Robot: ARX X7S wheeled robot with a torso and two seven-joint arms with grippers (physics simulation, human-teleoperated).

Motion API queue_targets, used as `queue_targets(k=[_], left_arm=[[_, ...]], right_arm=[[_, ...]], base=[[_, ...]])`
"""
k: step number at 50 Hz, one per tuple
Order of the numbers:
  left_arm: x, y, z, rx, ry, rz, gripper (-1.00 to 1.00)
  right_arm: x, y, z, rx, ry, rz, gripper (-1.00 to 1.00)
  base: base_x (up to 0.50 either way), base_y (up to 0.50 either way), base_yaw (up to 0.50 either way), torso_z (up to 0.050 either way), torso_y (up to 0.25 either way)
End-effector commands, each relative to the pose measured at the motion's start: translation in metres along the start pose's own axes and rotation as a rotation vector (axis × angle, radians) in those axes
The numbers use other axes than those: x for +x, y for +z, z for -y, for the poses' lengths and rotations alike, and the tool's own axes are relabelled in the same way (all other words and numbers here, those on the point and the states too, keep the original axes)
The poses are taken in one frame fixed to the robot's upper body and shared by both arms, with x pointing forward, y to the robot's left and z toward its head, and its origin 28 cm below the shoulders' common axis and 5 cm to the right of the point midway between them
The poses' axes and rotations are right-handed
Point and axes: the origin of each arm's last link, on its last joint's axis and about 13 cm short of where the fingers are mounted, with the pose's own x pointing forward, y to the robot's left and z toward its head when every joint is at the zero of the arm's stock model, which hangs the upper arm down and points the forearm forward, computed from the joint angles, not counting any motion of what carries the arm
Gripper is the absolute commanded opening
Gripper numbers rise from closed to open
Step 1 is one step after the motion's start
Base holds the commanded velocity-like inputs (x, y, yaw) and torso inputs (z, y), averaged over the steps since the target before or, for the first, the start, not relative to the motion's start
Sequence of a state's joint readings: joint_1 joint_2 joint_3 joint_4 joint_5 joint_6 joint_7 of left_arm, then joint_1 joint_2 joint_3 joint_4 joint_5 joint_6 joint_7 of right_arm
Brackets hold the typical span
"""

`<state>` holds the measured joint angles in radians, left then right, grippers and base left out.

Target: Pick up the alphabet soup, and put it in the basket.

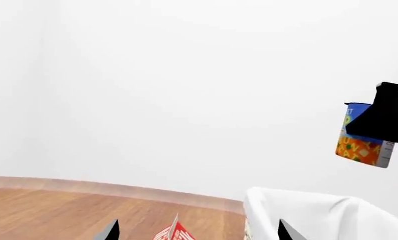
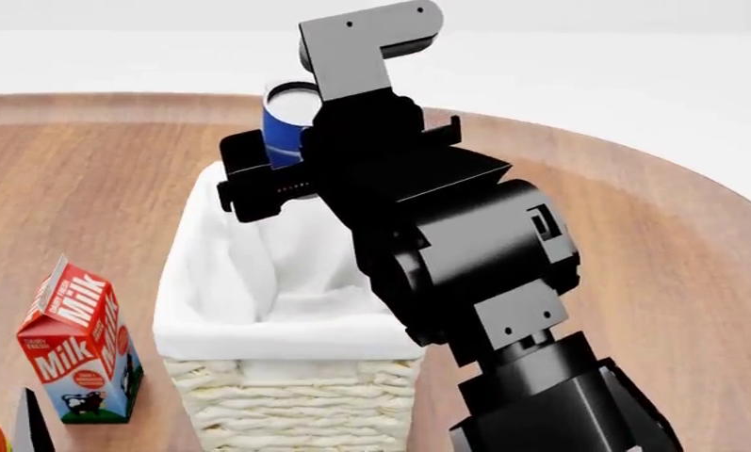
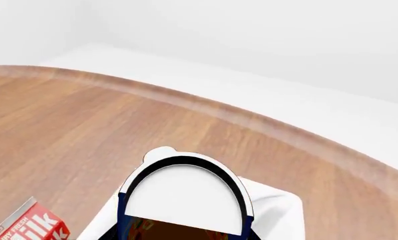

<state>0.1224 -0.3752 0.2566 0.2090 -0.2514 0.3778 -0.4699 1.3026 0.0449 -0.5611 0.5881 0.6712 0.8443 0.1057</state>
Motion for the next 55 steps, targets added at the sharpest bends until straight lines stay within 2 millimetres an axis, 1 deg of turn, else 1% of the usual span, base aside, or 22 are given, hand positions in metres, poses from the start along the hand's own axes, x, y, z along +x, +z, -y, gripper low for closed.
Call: queue_targets(k=[1,3,44,55], left_arm=[[-0.0006,-0.0007,0.001,0.017,-0.005,0.006,1.0],[-0.0004,-0.0005,0.0004,-0.005,-0.01,0.0,1.0],[-0.0009,0.0009,0.0006,0.004,-0.008,0.003,1.0],[-0.0007,0.0009,0.0005,0.003,-0.006,0.003,1.0]], right_arm=[[-0.0019,0.0054,-0.0001,-0.025,-0.006,0.022,-1.0],[-0.002,0.0052,0.0,-0.027,-0.004,0.022,-1.0],[0.0001,0.0023,-0.0046,-0.047,0.0,0.018,-1.0],[0.002,0.0004,-0.0033,-0.047,-0.004,0.014,-1.0]], base=[[0.0,0.0,0.0,0.0,-0.119],[0.0,0.0,0.0,0.0,-0.117],[0.0,0.0,0.0,0.0,-0.07],[0.0,0.0,0.0,0.0,-0.069]])
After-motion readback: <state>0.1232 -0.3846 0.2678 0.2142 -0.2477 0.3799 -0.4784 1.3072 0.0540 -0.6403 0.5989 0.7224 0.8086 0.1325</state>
